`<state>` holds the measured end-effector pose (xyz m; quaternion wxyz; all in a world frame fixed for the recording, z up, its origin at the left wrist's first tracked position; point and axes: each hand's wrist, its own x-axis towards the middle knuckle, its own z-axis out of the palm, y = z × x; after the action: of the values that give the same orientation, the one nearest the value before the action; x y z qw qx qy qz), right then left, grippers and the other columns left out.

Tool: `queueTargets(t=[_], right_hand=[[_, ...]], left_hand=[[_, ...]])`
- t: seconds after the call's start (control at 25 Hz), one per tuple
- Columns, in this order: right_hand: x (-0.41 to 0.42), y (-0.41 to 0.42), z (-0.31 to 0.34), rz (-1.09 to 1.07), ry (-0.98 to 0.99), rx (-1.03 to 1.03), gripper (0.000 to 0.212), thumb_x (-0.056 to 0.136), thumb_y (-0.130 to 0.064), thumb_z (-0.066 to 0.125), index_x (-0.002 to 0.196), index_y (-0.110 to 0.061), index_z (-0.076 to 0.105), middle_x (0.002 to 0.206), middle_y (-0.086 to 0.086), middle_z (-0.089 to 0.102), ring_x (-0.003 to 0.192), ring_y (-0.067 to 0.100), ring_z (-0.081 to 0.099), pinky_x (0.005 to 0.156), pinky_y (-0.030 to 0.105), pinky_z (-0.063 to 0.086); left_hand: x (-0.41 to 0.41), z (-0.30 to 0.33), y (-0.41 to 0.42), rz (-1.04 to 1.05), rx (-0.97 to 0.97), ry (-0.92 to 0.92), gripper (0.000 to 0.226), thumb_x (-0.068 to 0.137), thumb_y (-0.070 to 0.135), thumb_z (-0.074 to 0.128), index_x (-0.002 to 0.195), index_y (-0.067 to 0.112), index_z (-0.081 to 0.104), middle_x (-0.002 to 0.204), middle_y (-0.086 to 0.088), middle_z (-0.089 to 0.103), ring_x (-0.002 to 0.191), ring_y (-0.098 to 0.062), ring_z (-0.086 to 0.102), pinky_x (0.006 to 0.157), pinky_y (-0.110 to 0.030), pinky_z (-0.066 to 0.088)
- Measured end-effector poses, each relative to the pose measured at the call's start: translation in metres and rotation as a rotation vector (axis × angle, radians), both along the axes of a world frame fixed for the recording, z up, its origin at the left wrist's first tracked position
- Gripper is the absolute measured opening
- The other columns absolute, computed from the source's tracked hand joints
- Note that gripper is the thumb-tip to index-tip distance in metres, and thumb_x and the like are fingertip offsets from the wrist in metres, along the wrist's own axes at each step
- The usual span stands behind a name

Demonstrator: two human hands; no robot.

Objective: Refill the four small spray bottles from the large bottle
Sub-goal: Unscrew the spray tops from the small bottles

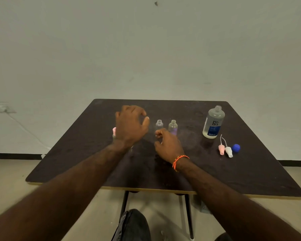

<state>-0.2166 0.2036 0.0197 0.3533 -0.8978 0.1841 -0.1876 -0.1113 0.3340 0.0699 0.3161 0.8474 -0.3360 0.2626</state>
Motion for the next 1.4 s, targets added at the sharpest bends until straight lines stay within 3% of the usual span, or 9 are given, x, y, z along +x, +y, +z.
queueTargets(t=[0.12,0.24,0.4,0.56,0.76,0.92,1.04,1.2,1.4], right_hand=[[0.006,0.022,-0.001,0.088,0.028,-0.058,0.041,0.082,-0.019,0.062,0.123,-0.021,0.058,0.117,-0.007,0.066,0.109,0.014,0.062,0.093,0.037,0.052],[0.025,0.039,0.001,0.111,0.046,-0.067,0.052,0.083,-0.022,0.066,0.133,-0.018,0.052,0.126,-0.002,0.064,0.117,0.019,0.059,0.096,0.039,0.051],[0.058,0.055,0.002,0.145,0.106,-0.042,0.067,0.083,-0.020,0.068,0.144,-0.015,0.042,0.137,0.004,0.060,0.126,0.030,0.054,0.101,0.045,0.048],[0.070,0.060,-0.002,0.134,0.043,-0.022,0.023,0.095,-0.032,0.055,0.115,-0.021,0.059,0.106,0.005,0.072,0.100,0.029,0.064,0.084,0.047,0.054],[0.039,0.043,0.002,0.149,0.036,-0.044,0.019,0.092,-0.034,0.057,0.107,-0.022,0.059,0.097,0.000,0.070,0.088,0.020,0.066,0.074,0.042,0.056],[0.000,0.012,0.005,0.124,0.078,-0.136,0.026,0.087,-0.023,0.064,0.113,-0.019,0.060,0.103,0.001,0.070,0.093,0.021,0.066,0.083,0.039,0.054],[-0.026,-0.010,0.006,0.053,0.128,-0.086,0.027,0.084,-0.023,0.069,0.111,-0.022,0.062,0.103,-0.001,0.069,0.093,0.019,0.066,0.085,0.039,0.054],[-0.052,-0.028,0.007,-0.017,0.102,-0.003,0.031,0.080,-0.019,0.076,0.110,-0.022,0.067,0.102,-0.004,0.071,0.091,0.013,0.066,0.084,0.029,0.053],[-0.061,-0.034,0.021,0.064,0.122,-0.036,0.017,0.088,-0.019,0.066,0.103,-0.019,0.074,0.097,0.000,0.074,0.088,0.015,0.067,0.084,0.028,0.052]], left_hand=[[0.032,0.003,0.043,0.141,0.156,0.121,0.042,0.083,0.067,0.067,0.104,0.030,0.072,0.123,0.008,0.067,0.127,-0.019,0.048,0.092,-0.042,0.030],[0.051,-0.001,0.066,0.159,0.394,0.261,0.063,0.077,0.080,0.066,0.117,0.033,0.075,0.146,0.002,0.057,0.142,-0.023,0.037,0.105,-0.052,0.028],[0.058,-0.007,0.065,0.101,0.452,0.317,0.048,0.082,0.073,0.068,0.117,0.042,0.077,0.154,0.003,0.052,0.147,-0.022,0.031,0.109,-0.052,0.024],[0.055,-0.010,0.060,0.068,0.479,0.263,0.040,0.088,0.067,0.065,0.118,0.042,0.076,0.156,0.004,0.050,0.150,-0.021,0.028,0.110,-0.051,0.022],[0.039,-0.008,0.052,-0.058,0.529,0.232,0.038,0.088,0.065,0.065,0.116,0.042,0.075,0.157,0.007,0.047,0.152,-0.019,0.024,0.111,-0.052,0.019],[0.013,-0.008,0.035,-0.268,0.578,0.159,0.036,0.090,0.045,0.070,0.124,0.036,0.072,0.153,0.011,0.052,0.151,-0.015,0.026,0.113,-0.046,0.016],[-0.010,-0.013,0.012,-0.362,0.514,0.198,0.043,0.085,0.033,0.073,0.128,0.033,0.068,0.132,0.010,0.064,0.137,-0.013,0.042,0.107,-0.041,0.019],[-0.039,-0.033,-0.021,-0.427,0.432,0.292,0.043,0.081,0.048,0.078,0.121,0.034,0.067,0.108,0.013,0.072,0.109,-0.012,0.063,0.102,-0.042,0.028],[-0.037,-0.056,-0.031,-0.384,0.307,0.385,0.039,0.079,0.052,0.080,0.114,0.036,0.075,0.108,0.016,0.075,0.110,-0.008,0.065,0.104,-0.042,0.031]])
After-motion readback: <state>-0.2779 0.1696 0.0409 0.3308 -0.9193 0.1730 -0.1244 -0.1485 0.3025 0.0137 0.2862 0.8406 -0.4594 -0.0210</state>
